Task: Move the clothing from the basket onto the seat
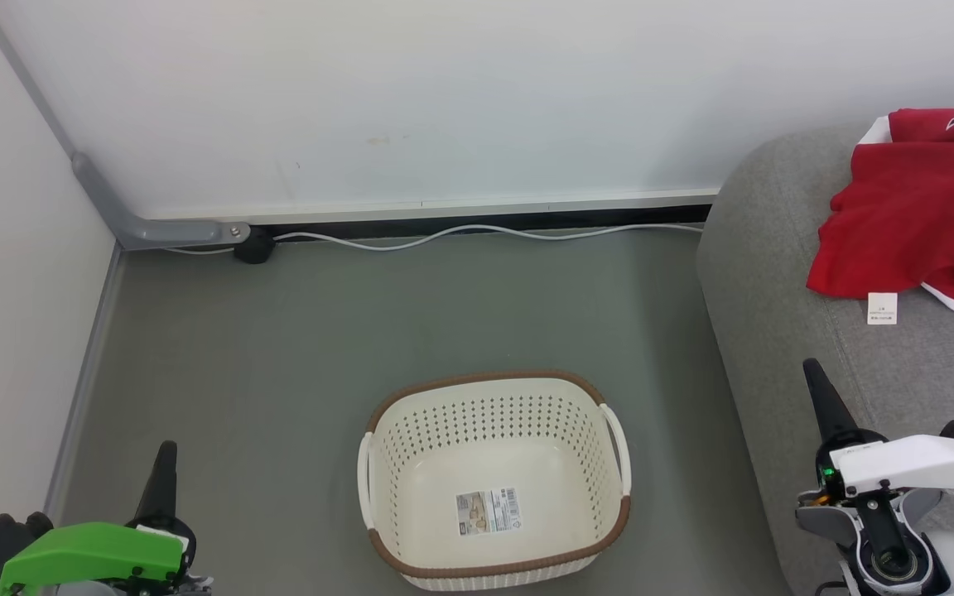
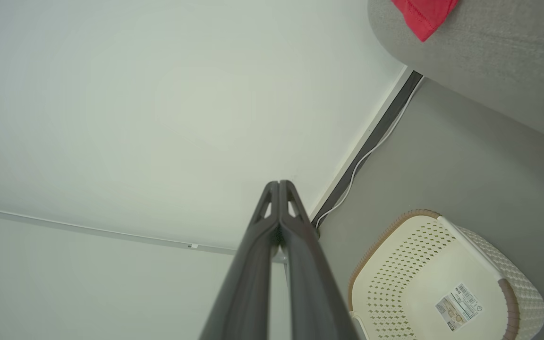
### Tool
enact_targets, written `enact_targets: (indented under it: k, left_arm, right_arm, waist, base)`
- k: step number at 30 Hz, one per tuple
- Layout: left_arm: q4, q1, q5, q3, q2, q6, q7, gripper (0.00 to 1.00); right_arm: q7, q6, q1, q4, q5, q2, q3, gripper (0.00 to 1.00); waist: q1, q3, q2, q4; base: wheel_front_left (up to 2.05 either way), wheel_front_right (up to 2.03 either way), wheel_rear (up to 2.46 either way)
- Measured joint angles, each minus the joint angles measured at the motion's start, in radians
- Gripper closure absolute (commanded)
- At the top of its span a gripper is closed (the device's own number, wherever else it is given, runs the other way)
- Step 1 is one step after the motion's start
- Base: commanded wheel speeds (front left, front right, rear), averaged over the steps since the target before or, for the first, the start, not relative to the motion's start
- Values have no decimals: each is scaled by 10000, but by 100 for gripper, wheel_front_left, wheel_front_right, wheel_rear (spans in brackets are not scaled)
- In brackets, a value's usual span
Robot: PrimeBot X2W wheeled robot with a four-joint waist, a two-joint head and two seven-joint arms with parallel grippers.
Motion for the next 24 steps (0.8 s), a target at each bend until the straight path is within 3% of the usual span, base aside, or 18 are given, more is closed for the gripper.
enact_targets:
  k: [24]
  left_arm:
    - [545, -608, -3026, 487, -245, -629, 738, 100]
  right_arm:
    - [612, 347, -390, 224, 3129, -31, -832, 100]
  waist:
    - [0, 48, 0, -143]
  base:
    - [0, 0, 0]
